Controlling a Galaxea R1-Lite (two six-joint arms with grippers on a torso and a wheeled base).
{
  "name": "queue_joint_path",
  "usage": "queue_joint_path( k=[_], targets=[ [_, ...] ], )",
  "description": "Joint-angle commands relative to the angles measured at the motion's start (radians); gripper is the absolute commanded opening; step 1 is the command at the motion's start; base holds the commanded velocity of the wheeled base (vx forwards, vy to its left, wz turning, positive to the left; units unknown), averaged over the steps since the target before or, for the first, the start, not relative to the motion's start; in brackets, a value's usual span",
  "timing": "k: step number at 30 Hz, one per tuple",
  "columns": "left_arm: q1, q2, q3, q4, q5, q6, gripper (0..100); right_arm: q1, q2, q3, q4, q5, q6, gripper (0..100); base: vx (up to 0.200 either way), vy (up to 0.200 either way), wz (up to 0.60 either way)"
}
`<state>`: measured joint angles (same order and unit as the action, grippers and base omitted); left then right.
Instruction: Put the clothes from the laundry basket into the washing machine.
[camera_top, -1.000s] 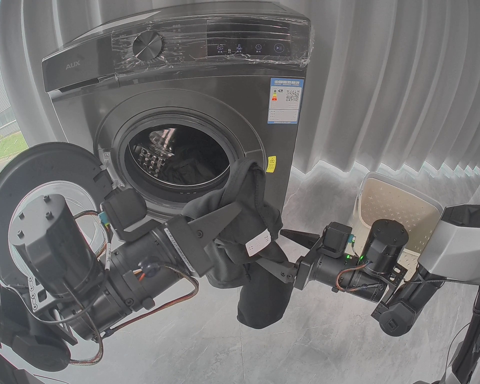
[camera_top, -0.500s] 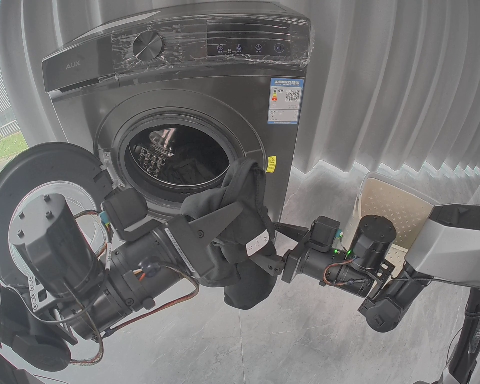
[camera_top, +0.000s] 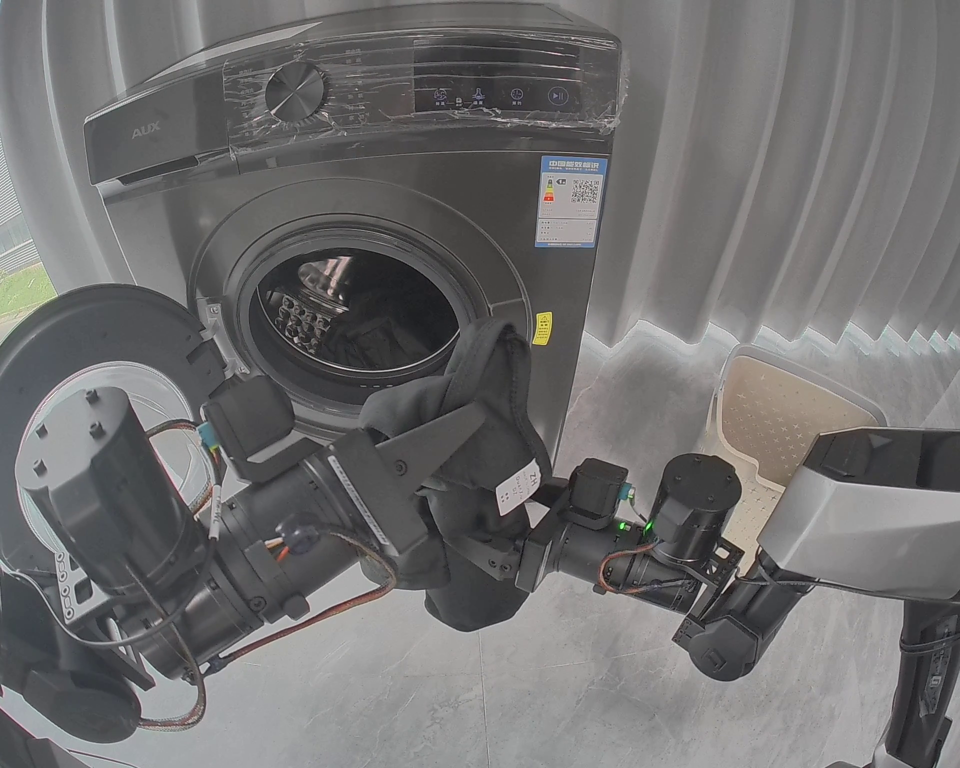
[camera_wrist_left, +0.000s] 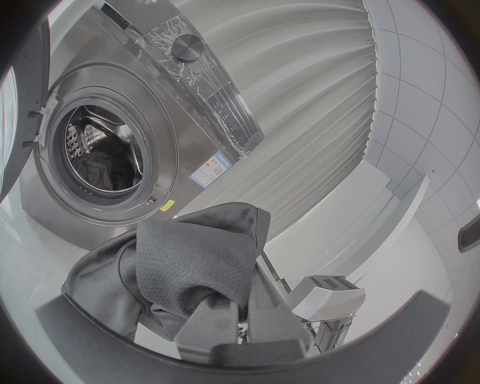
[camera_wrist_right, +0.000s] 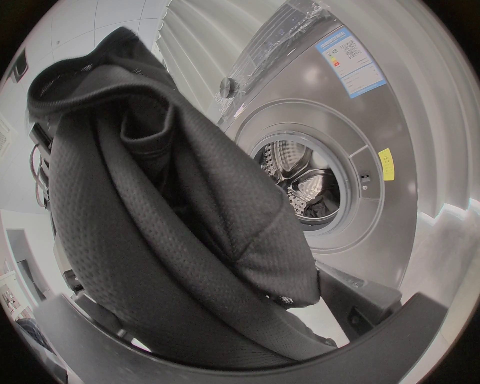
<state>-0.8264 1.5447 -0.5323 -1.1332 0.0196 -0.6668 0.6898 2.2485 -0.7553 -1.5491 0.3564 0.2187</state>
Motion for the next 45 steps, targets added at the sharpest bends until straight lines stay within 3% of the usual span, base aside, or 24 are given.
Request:
queue_joint_path(
  k=[1,11,27,33,45],
  targets=[
    [0.003,0.000,-0.005,0.000,0.000,0.000,0,0.010,-0.003,0.017,0.000,0.000,0.001,0,0.000,0.000,0.00],
    [0.053,0.011,-0.009,-0.003,-0.003,0.000,0,0.065,-0.161,0.203,0.000,0.000,-0.002,0,0.000,0.000,0.00],
    [0.070,0.109,0.000,-0.026,-0.012,0.006,0,0.166,-0.431,0.481,0.001,0.000,-0.001,0,0.000,0.000,0.00],
    [0.069,0.147,0.011,-0.132,-0.012,0.003,0,0.194,-0.458,0.522,0.001,0.000,-0.001,0,0.000,0.000,0.00],
    [0.072,0.190,0.022,-0.165,-0.012,0.003,0,0.205,-0.460,0.522,0.000,0.000,-0.001,0,0.000,0.000,0.00]
  ],
)
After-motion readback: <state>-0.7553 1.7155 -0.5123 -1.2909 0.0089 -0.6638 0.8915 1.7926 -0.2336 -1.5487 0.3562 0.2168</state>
